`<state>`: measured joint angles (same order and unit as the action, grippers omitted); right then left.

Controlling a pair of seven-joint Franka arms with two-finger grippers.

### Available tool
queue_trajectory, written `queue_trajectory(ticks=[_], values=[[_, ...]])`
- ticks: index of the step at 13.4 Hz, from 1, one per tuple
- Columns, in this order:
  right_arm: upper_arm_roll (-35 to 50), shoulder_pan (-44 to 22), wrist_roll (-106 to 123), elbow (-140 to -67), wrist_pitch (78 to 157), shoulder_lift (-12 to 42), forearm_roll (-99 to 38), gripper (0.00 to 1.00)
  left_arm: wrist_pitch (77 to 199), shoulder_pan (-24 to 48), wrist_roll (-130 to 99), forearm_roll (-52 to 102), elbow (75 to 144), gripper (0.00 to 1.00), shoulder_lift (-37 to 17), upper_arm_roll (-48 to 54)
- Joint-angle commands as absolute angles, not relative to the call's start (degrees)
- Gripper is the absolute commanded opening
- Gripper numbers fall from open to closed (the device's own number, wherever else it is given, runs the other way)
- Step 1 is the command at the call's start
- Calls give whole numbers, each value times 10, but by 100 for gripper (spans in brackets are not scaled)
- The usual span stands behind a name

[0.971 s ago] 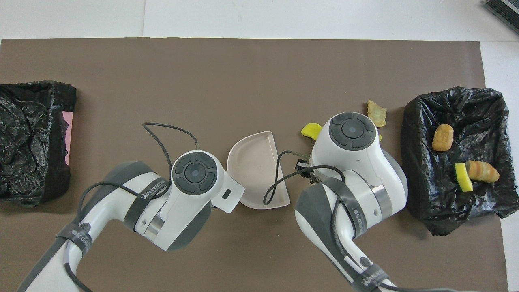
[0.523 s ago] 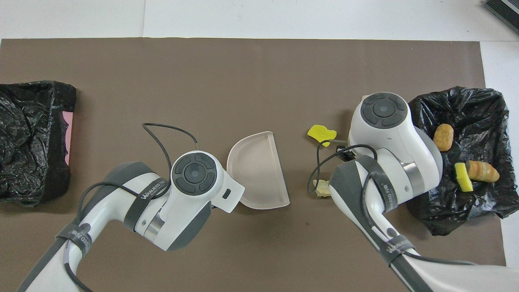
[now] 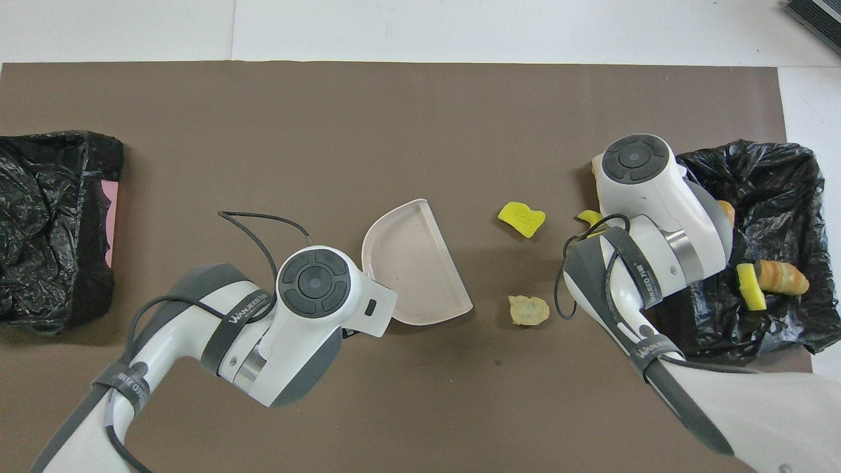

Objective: Sweep and dump trash in bin
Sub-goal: 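Sweep the sponge pieces into the dustpan held by the left gripper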

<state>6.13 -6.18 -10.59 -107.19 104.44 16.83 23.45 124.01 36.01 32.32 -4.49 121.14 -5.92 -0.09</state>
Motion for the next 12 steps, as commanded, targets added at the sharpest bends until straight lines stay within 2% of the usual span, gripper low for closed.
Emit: queue_trajectory(ticks=[1,8,10,12], values=[[97,-73,-78,-1073,1025,163,179,0,1252,362,309,-47,1238,0,-40,-7],[141,-135,-43,-1087,1039,147,11,0,1253,359,284,-47,1241,0,-40,-6],[146,-136,-8,-1079,1040,145,-72,0,1252,358,284,-47,1242,0,-40,-6],[146,-130,10,-1074,1036,124,-89,0,1253,358,285,-45,1243,0,-38,-6]])
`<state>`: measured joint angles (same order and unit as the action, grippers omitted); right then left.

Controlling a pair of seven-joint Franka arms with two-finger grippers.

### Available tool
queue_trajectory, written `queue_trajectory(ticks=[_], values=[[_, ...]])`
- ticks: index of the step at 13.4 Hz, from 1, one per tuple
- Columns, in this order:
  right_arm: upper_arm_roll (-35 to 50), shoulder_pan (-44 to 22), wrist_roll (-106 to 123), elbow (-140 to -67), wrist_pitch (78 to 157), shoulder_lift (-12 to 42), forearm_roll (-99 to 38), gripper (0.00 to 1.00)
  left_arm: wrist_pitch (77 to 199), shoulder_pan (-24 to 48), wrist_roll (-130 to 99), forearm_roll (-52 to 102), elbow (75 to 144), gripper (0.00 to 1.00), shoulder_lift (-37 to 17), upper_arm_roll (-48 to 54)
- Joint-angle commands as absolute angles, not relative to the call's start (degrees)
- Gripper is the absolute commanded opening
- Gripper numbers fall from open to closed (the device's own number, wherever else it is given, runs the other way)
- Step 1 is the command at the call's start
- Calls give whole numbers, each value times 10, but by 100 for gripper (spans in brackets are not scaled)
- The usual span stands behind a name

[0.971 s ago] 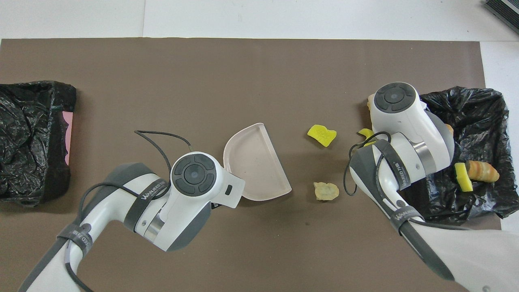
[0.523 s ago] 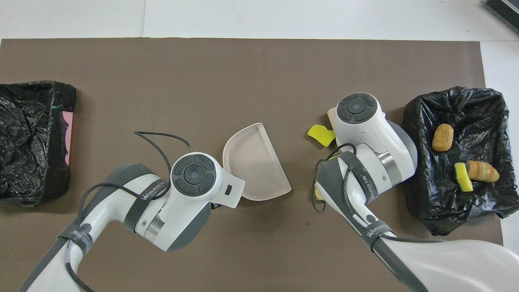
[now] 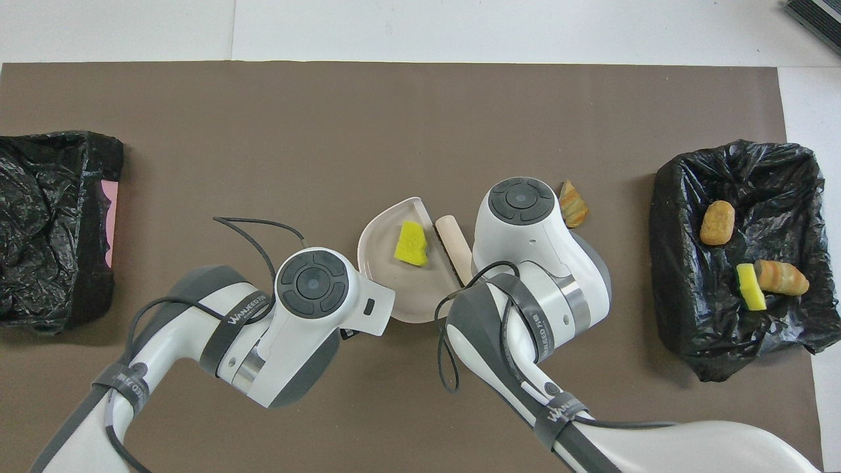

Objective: Sweep and dump trash in bin
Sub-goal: 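Sweep the sponge pieces into the dustpan held by the left gripper, then sweep the remaining chunks into the dustpan with the right gripper's brush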

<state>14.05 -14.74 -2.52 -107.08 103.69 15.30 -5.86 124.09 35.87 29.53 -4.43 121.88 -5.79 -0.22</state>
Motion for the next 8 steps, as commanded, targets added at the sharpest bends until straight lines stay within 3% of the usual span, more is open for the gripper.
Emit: queue_trajectory(ticks=[1,5,8], values=[[143,-125,16,-1072,1028,108,-100,0,1256,358,285,-45,1242,0,-39,-6],[138,-72,-8,-1087,962,65,-93,0,1253,359,325,-45,1245,0,-37,-7],[136,-53,-86,-1176,948,-1,-87,0,1252,360,347,-45,1248,0,-36,-7]])
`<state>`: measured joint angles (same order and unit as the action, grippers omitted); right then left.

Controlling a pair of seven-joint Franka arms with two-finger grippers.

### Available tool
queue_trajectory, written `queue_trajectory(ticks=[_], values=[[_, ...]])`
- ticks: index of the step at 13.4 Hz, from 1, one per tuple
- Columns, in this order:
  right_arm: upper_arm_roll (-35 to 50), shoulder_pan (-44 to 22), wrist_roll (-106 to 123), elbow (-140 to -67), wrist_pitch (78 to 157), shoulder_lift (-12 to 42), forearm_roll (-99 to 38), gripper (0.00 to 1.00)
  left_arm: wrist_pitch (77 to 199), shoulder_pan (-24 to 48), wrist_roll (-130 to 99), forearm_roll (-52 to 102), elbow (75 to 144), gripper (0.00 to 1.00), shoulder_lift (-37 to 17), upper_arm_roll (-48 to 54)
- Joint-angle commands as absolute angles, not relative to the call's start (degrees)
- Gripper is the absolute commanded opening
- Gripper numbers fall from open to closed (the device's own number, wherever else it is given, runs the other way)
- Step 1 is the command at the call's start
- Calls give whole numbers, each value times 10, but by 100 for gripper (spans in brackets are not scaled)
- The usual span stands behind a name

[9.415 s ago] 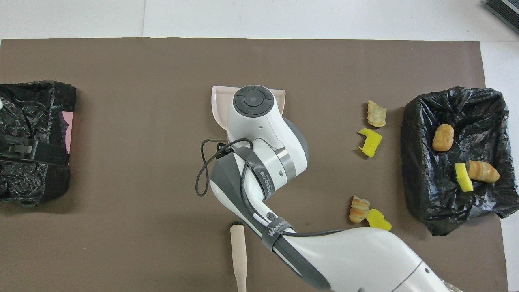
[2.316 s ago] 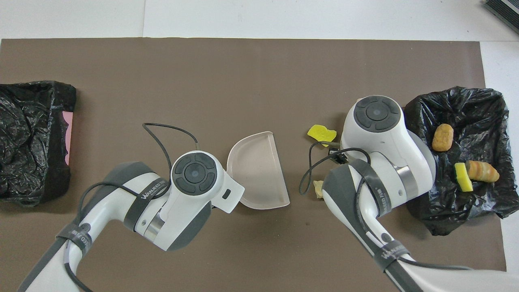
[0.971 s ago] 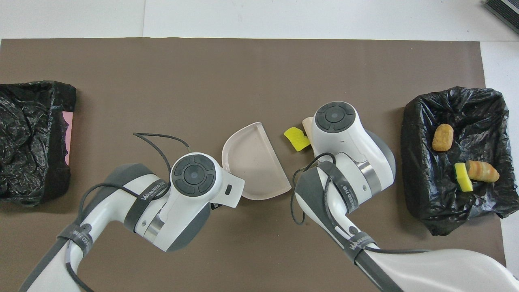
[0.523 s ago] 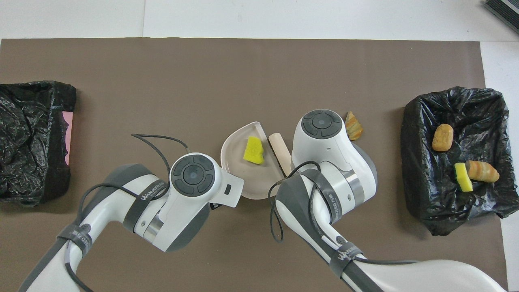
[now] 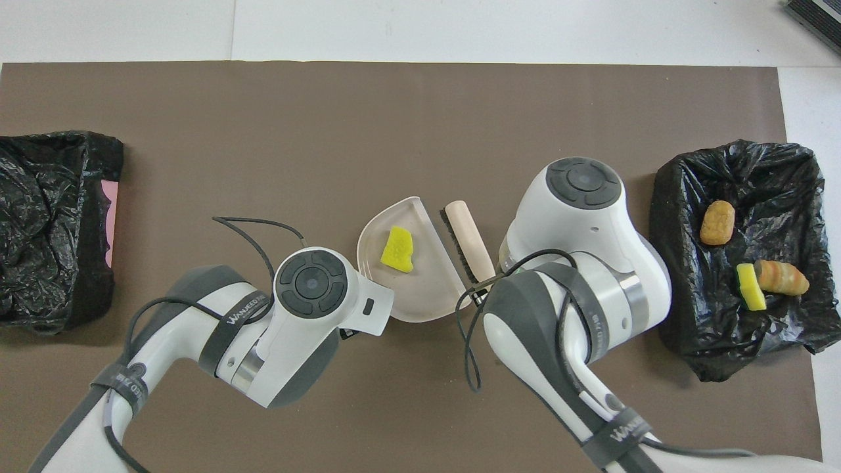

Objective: Sweep and dump trash in bin
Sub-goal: 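Sweep the remaining chunks into the dustpan with the right gripper's brush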

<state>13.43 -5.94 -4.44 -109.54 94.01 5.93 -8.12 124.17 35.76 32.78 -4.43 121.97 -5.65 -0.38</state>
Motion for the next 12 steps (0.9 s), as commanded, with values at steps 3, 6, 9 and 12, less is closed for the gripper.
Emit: queue_trajectory(ticks=[3,6,9,12], values=[[138,-53,-161,-1300,981,-83,-85,0,1252,373,347,-45,1276,0,-16,-6],[141,-96,-271,-1409,1044,-164,-83,0,1257,381,345,-46,1281,0,-12,-7],[142,-102,-326,-1415,1073,-143,-83,0,1266,381,345,-45,1290,0,-9,-6],[140,-138,-347,-1378,1137,-63,-82,0,1275,374,343,-45,1290,0,-11,-6]])
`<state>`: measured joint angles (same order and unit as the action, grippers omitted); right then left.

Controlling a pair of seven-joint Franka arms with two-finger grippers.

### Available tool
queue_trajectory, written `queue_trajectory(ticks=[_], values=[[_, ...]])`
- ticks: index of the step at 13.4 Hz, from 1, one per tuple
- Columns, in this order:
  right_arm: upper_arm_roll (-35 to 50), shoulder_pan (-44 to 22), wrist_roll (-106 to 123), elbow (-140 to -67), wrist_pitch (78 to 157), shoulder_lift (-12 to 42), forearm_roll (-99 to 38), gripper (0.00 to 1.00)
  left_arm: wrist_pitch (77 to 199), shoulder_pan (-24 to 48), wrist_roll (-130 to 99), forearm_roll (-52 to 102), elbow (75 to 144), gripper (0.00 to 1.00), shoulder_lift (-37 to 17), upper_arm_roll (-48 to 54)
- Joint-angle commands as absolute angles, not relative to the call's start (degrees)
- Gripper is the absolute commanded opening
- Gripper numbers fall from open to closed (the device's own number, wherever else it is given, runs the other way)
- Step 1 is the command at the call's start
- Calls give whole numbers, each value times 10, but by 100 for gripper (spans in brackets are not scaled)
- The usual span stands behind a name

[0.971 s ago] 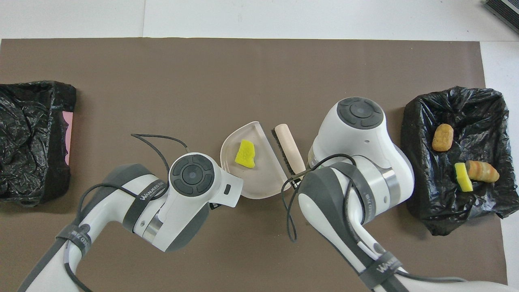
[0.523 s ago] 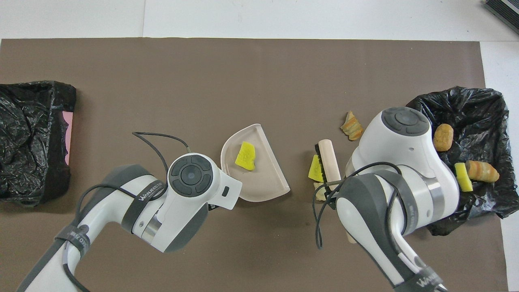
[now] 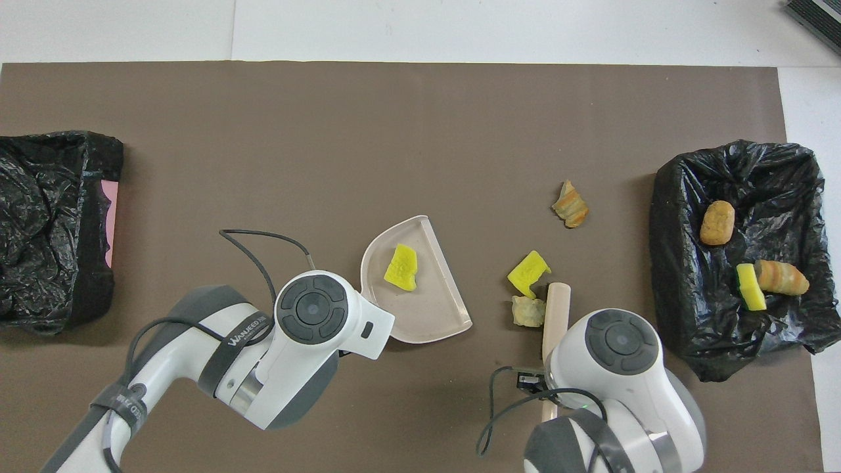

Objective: Sweep and dump trash in bin
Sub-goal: 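Sweep the remaining chunks into the dustpan with the right gripper's brush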

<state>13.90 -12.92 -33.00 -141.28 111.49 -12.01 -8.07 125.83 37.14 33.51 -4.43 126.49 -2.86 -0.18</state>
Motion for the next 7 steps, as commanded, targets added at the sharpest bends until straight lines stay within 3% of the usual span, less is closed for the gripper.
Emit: queue_trajectory(ticks=[1,3,7], values=[[140,-135,-342,-1346,1128,-43,-74,0,1280,374,340,-45,1290,0,-11,-6],[141,-139,-321,-1296,1120,-12,-66,0,1279,373,338,-45,1290,0,-11,-7],[146,-181,-115,-1294,1123,-19,-128,0,1279,371,337,-45,1290,0,-12,-7]])
